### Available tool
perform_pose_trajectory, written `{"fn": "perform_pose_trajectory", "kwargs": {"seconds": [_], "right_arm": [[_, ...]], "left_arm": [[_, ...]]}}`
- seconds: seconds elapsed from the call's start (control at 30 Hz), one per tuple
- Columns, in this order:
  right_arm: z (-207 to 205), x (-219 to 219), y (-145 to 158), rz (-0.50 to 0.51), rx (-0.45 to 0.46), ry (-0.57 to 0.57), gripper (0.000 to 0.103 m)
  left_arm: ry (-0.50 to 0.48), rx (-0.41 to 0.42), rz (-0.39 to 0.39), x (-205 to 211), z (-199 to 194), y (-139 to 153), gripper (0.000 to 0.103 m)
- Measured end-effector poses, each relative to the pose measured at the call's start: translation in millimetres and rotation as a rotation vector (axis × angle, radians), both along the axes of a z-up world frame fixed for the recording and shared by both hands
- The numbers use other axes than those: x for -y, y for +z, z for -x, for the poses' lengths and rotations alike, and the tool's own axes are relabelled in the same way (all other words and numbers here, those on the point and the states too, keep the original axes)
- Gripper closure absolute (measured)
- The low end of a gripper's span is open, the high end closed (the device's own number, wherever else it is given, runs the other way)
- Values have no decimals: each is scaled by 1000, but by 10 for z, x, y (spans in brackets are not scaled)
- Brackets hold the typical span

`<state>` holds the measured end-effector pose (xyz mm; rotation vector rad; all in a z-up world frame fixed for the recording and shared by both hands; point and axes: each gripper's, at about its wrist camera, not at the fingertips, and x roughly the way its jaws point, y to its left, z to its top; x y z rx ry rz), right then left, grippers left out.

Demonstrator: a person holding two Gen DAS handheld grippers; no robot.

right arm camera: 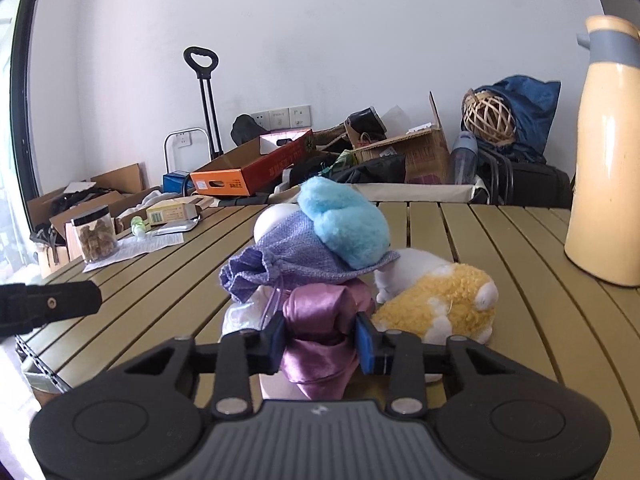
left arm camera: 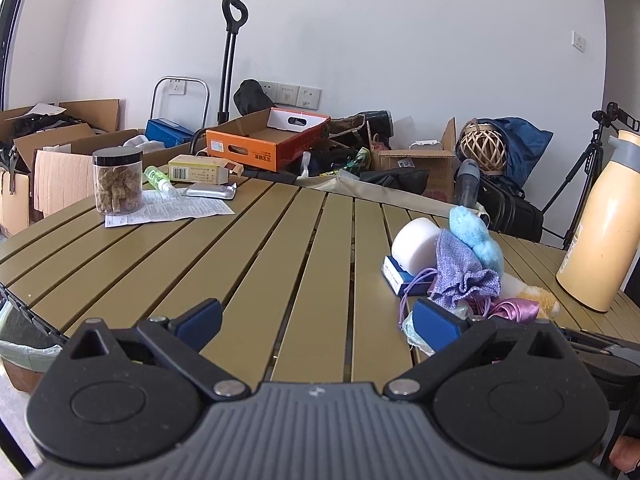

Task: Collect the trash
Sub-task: 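Grasp the pink satin scrunchie with the right tool and lift it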

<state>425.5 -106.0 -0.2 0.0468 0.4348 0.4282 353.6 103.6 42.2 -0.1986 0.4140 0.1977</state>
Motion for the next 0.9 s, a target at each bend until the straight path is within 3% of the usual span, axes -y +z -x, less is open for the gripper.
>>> {"fn": "perform_pose_trajectory", "kwargs": {"seconds": [0.37,0.9], "right_arm": [[30,145,31,-94,32,-4,86],[227,498,249,-234,143,-52,89]], "left_arm": [[-12,-4,20,-11,32,-16,0],[-52,-14,12,199,-5,-38,0]]}}
